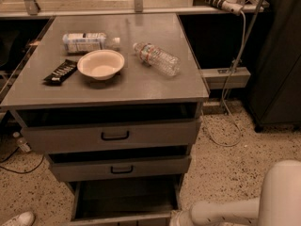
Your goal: Open bottom drawer
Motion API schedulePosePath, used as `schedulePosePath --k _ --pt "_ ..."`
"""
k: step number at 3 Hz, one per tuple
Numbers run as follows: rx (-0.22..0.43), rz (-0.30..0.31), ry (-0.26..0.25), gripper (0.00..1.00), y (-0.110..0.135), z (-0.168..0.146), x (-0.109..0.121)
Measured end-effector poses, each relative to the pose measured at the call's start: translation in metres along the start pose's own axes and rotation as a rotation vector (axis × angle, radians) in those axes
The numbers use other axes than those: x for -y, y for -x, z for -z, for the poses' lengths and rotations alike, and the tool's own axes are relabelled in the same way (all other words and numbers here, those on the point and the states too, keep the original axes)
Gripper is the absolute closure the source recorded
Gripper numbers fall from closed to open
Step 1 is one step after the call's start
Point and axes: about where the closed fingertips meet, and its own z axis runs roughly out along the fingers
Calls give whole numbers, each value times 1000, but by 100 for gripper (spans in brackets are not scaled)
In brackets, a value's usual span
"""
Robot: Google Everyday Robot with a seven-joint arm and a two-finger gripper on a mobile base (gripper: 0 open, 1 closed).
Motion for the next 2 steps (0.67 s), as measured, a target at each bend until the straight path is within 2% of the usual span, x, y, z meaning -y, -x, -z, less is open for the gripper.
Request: schedulePosePath --k 1,2 --pt "12 31 17 0 16 -6 3" --pt "43 95 31 0 53 2 7"
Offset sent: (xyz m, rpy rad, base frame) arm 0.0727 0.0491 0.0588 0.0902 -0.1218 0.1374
